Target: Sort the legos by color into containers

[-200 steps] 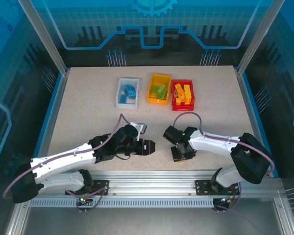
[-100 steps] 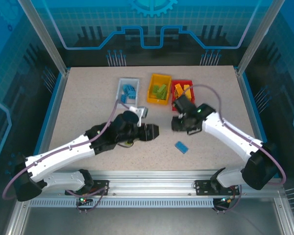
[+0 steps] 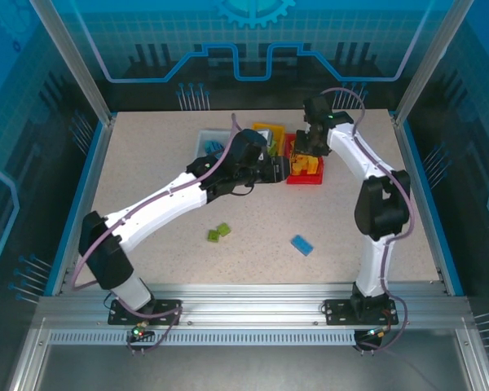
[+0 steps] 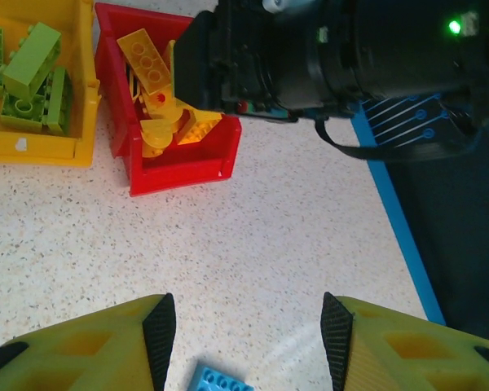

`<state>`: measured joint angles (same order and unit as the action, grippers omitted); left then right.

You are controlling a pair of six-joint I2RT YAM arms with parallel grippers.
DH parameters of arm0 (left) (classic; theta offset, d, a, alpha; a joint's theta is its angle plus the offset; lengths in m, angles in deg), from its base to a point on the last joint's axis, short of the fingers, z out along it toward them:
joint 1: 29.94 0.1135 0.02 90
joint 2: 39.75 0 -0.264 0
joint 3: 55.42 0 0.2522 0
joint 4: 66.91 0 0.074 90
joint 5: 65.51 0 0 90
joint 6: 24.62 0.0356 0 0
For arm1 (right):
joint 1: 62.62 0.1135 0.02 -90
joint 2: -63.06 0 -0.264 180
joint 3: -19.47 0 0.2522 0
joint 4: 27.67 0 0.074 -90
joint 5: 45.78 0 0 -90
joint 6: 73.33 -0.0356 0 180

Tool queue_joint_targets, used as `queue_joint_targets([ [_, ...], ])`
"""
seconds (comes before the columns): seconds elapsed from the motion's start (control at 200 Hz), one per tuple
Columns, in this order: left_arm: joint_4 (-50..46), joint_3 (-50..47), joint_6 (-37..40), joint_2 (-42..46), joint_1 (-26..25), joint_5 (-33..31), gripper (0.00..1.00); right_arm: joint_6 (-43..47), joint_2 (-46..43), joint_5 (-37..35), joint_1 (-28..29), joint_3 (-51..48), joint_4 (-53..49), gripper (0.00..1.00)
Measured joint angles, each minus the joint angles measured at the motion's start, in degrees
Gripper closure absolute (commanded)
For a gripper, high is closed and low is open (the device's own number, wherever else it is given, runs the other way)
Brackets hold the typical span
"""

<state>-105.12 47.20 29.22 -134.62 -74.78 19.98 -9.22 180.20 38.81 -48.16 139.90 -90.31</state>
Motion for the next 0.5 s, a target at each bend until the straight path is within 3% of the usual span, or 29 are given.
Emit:
queue_joint_targets([
  [0.15,0.07,1.60,0.33,-2.84,0.11,0.04,0.46,1.09,8.11,1.20,-0.96,6.82,-1.22,0.60],
  [0.31,0.13,1.73,0.33,-3.02,0.11,0.24,0.46,2.19,10.97,1.64,-1.14,9.38,-2.36,0.44],
  [0.495,0.26,1.44,0.11,-3.02,0.11,0.63,0.46,2.64,9.33,1.81,-1.11,9.20,-2.99,0.42],
])
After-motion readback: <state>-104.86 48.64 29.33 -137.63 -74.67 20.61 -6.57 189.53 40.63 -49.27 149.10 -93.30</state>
